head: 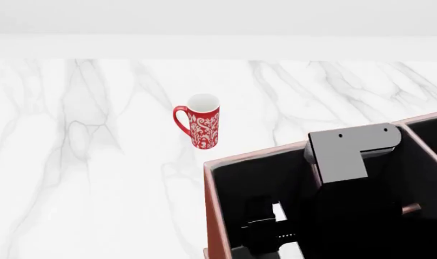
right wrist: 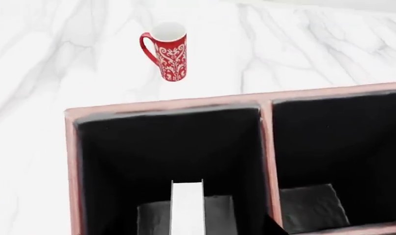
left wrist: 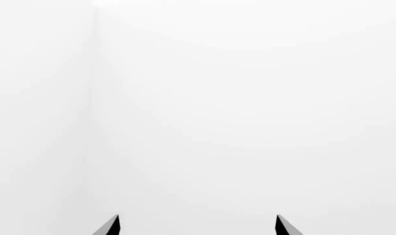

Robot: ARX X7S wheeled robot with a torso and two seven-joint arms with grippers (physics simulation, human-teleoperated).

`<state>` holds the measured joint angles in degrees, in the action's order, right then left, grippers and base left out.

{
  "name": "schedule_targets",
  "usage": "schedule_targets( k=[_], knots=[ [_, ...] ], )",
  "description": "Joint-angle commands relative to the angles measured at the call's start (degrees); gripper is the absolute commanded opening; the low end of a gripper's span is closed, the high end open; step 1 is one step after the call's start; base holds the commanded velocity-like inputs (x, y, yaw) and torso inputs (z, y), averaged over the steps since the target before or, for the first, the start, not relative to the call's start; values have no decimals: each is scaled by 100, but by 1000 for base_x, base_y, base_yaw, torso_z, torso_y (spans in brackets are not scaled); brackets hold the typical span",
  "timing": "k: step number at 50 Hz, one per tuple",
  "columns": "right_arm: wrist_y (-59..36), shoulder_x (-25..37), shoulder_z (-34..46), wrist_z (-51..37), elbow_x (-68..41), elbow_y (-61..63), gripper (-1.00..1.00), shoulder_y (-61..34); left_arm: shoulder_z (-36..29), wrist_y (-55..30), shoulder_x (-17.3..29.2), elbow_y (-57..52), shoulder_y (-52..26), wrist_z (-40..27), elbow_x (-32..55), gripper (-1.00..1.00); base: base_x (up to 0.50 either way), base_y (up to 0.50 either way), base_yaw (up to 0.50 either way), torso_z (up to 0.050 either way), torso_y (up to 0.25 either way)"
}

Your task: Pick up the book and place it in the left compartment of the caddy.

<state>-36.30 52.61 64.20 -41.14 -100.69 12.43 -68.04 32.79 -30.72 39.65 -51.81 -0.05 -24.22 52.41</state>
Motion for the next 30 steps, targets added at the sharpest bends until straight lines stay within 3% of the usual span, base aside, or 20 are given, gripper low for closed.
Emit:
schedule_targets(
  k=[1,15,30],
  knots=[
    [282,279,-208,-251,74,678,100,32,-11,21,4,-6,16,-2,3,100,0,0,0,0,0],
    [484,668,-482,-615,-16,1468,100,-67,-23,36,20,-3,19,-20,13,100,0,0,0,0,0],
    [1463,1161,-942,-1118,285,2660,100,266,11,57,24,-26,34,-61,78,100,0,0,0,0,0]
  ],
)
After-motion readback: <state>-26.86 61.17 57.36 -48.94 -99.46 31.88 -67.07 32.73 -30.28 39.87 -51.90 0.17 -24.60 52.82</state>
